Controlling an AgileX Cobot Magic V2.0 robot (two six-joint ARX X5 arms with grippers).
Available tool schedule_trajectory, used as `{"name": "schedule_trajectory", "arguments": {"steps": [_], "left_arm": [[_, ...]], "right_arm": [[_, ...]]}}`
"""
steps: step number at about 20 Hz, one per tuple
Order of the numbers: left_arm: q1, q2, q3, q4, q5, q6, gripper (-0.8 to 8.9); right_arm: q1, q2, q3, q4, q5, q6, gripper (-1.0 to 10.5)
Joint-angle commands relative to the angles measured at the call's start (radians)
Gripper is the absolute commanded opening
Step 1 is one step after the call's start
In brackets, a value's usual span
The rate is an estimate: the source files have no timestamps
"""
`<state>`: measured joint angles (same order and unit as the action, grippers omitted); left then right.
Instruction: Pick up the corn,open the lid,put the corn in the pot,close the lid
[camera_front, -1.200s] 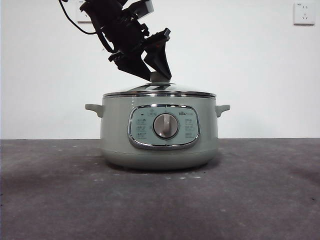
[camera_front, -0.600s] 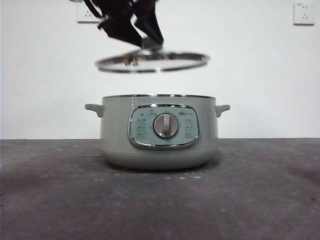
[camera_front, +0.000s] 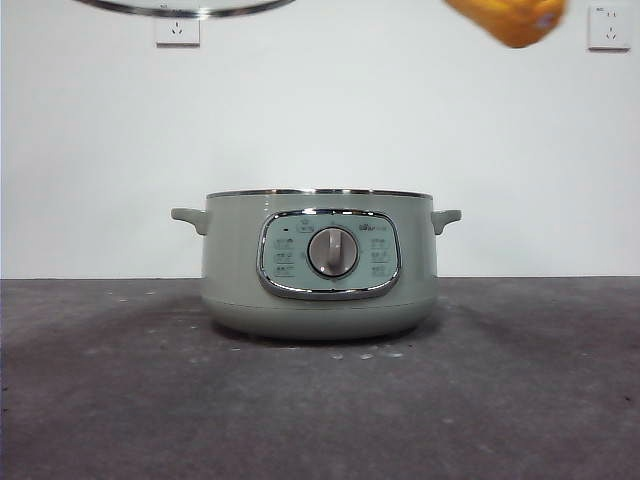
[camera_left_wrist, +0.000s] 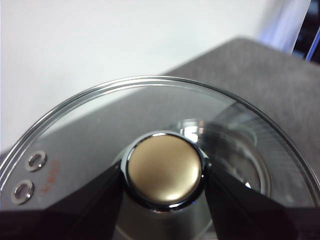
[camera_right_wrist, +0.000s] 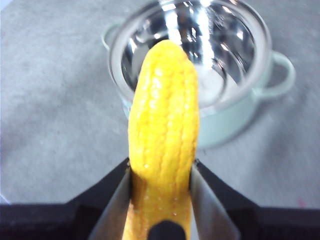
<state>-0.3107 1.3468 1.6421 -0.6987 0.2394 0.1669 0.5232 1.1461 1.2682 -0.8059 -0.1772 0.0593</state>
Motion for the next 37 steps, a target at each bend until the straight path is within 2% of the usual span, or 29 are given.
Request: {"name": "schedule_trajectory", "arguments": {"steps": [1, 10, 14, 17, 22, 29, 35, 36, 37], "left_arm": [[0.021, -0.06, -0.023, 0.026, 0.051, 0.021, -0.06], [0.097, -0.399, -0.414, 0.027, 0.056, 0.021, -0.07], [0.097, -0.499, -0.463, -0.006, 0.055, 0.019, -0.07], [0.097, -0.542, -0.463, -0.018, 0.055, 0.017, -0.07], [0.097, -0.564, -0.463, -0.037, 0.055, 0.009, -0.07], [0.097, -0.563, -0.463, -0.043, 0.056, 0.009, -0.07], [0.097, -0.563, -0.463, -0.044, 0.055, 0.009, -0.07], [0.097, -0.563, -0.463, -0.043, 0.055, 0.009, -0.07], [0.097, -0.561, -0.463, -0.041, 0.055, 0.009, -0.07]], "right_arm": [[0.001, 0.132, 0.118, 0.014, -0.016, -0.032, -0.1], [0.001, 0.69, 0.645, -0.032, -0.043, -0.064, -0.1], [0.001, 0.932, 0.87, -0.101, -0.043, -0.064, -0.1], [0.001, 1.066, 0.97, -0.155, -0.039, -0.064, -0.1], [0.001, 1.164, 0.99, -0.172, -0.035, -0.067, -0.1], [0.002, 1.223, 0.99, -0.214, 0.036, -0.087, -0.1], [0.007, 1.26, 0.99, -0.231, 0.039, -0.086, -0.1], [0.008, 1.26, 0.99, -0.229, 0.036, -0.085, 0.5], [0.008, 1.26, 0.99, -0.232, 0.036, -0.085, 1.8]]}}
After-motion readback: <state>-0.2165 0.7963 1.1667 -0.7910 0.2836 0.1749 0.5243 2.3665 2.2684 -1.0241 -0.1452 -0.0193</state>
